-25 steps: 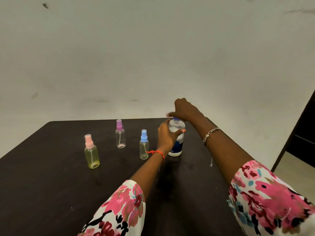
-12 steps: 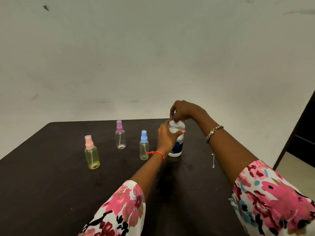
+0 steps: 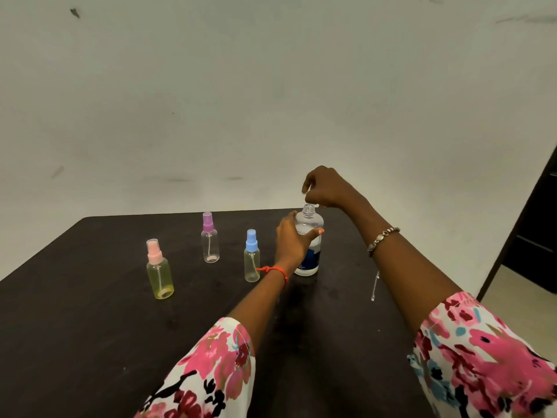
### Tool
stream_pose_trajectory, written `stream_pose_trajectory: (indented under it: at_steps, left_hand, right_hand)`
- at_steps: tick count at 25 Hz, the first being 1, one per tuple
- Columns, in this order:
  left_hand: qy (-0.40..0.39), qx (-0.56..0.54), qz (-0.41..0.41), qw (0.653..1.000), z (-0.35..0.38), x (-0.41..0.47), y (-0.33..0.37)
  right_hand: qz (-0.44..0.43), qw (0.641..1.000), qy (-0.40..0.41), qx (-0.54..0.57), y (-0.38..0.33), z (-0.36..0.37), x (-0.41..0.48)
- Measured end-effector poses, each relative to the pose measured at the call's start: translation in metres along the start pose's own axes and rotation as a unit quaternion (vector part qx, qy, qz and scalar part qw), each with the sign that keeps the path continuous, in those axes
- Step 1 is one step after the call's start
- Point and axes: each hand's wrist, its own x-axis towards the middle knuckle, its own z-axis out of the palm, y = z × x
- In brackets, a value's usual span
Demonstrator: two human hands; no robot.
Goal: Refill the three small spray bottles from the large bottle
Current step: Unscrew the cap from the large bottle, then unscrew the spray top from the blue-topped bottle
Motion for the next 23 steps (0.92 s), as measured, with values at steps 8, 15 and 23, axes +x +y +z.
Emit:
stream_pose_trajectory:
  at_steps: [8,15,23]
  left_hand:
    - [-0.05,0.026,-0.01,0.998,-0.011,-0.013,0.018]
    - [0.027,0.031,0.045,0.998,-0.035,-0.051,0.019]
    - [0.173,0.005,-0.01,0.985,-0.065,-0.08,-0.006]
  right_hand:
    - [0.094,0.958,0.174,0.206,0.054,0.031,-0.075]
    - [0.16,0.982,0.074,0.074,0.09,0.099,-0.119]
    - [0.131,0.986,0.08,0.073,0.062,0.088,-0.116]
